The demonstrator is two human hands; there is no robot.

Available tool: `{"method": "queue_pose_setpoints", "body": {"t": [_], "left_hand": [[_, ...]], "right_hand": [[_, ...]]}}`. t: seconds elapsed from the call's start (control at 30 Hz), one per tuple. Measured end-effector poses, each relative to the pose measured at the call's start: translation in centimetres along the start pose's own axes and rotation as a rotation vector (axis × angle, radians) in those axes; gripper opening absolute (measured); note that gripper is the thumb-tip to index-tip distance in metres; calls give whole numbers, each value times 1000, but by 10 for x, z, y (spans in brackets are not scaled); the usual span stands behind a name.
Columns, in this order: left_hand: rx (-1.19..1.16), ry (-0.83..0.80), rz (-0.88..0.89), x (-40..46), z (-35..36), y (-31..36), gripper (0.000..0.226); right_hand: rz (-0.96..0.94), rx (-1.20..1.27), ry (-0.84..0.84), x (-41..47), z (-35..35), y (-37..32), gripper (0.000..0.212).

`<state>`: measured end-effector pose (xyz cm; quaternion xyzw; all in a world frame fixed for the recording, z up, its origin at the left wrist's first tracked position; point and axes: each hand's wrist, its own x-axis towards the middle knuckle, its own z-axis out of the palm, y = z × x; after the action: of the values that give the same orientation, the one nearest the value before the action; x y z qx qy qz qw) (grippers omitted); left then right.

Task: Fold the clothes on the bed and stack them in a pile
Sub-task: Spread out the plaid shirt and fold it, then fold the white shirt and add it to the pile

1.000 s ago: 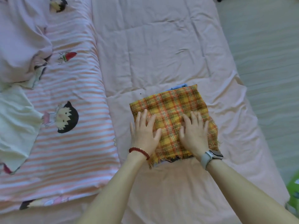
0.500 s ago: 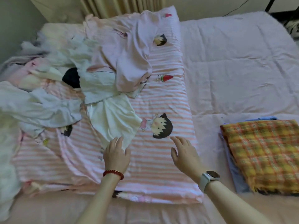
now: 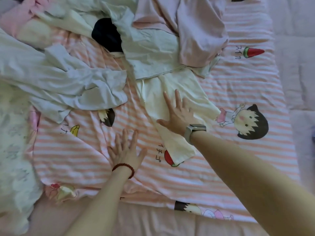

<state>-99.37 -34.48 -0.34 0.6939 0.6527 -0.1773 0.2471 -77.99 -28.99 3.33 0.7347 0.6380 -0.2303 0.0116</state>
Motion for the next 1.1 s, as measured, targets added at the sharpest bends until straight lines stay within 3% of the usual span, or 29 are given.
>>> {"method": "queue_pose_setpoints", "body": {"t": [0.07, 0.23, 0.33, 0.43, 0.5, 0.63, 0.7, 0.8, 0.87, 1.0, 1.1], "left_hand": [[-31, 2, 16, 2, 3, -2, 75], [-58, -7, 42, -1, -3, -4, 73], [-323, 159, 74, -14, -15, 0, 58], [-679, 309, 63, -31, -28, 14, 48], [-827, 242, 13, -37, -37, 33, 58], [-1284, -44, -53, -35, -54, 91, 92], [-1449, 22, -55, -38, -55, 120, 85], [-1160, 282, -41, -65, -48, 152, 42], [-1025, 356, 19, -100, -32, 161, 29], [-857, 234, 177, -176, 8, 145, 28], [-758, 92, 369, -212, 29, 123, 33]], "right_hand": [[5, -23, -10, 14, 0, -7, 80], [-27, 131, 111, -9, 4, -9, 23], [-30, 335, 226, -56, 6, -7, 21], [-66, 408, 185, -118, 12, 0, 23], [-79, 425, 123, -157, 18, 5, 21], [-86, 477, 83, -204, 19, 24, 17], [-86, 498, 79, -219, 17, 38, 16], [-18, 579, 94, -243, 13, 67, 16], [84, 699, 130, -258, 7, 88, 22], [258, 913, 158, -264, -15, 109, 23], [244, 982, -97, -238, -24, 90, 74]]}}
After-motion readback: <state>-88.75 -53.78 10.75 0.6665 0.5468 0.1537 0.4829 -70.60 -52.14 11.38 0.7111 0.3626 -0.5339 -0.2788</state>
